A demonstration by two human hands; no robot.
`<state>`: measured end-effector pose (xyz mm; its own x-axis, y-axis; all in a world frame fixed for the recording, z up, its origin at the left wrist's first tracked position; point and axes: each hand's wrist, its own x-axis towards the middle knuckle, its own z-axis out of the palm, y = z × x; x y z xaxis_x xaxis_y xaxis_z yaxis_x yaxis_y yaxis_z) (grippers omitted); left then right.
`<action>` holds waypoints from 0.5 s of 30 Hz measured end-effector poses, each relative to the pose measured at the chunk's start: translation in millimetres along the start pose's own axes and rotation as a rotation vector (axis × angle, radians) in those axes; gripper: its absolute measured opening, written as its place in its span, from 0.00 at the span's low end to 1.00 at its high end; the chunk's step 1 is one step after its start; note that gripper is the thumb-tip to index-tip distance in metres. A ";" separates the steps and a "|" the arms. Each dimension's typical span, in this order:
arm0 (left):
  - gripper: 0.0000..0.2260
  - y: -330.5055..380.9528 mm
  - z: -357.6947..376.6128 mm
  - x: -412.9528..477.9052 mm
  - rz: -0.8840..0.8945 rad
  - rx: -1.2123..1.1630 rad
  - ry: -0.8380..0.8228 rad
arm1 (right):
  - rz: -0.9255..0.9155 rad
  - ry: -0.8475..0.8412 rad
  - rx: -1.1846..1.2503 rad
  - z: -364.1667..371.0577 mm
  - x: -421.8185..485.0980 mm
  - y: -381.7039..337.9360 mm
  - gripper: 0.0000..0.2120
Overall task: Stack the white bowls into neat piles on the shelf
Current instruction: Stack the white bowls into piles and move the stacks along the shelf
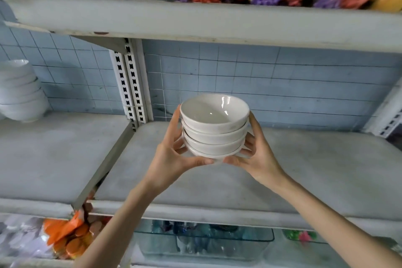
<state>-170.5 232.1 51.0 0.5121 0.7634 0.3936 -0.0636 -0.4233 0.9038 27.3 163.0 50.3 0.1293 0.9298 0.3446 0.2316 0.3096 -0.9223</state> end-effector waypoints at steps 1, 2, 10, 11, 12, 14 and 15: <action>0.54 3.7 4.6 -5.0 0.010 -0.007 0.008 | -0.004 0.002 0.002 -2.5 -5.6 -2.7 0.51; 0.53 7.2 8.7 -9.7 0.019 -0.013 0.021 | -0.008 0.002 -0.001 -4.4 -10.7 -5.2 0.51; 0.54 29.2 3.7 -41.8 0.049 -0.011 0.074 | -0.057 -0.032 0.021 7.8 -33.2 -25.3 0.49; 0.54 31.4 -0.2 -45.6 0.052 -0.013 0.079 | -0.064 -0.038 0.029 12.4 -34.6 -27.8 0.49; 0.53 33.7 -4.7 -49.6 0.054 -0.014 0.086 | -0.070 -0.044 0.035 18.0 -35.7 -30.3 0.48; 0.53 38.6 -15.8 -58.6 0.057 -0.009 0.099 | -0.080 -0.054 0.044 31.6 -37.5 -36.2 0.48; 0.53 41.0 -22.7 -63.5 0.059 -0.004 0.104 | -0.086 -0.061 0.049 39.5 -38.0 -39.8 0.48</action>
<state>-225.1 177.3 66.9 0.4155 0.7840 0.4612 -0.0946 -0.4670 0.8792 -24.9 123.3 67.0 0.0521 0.9093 0.4130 0.1915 0.3968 -0.8977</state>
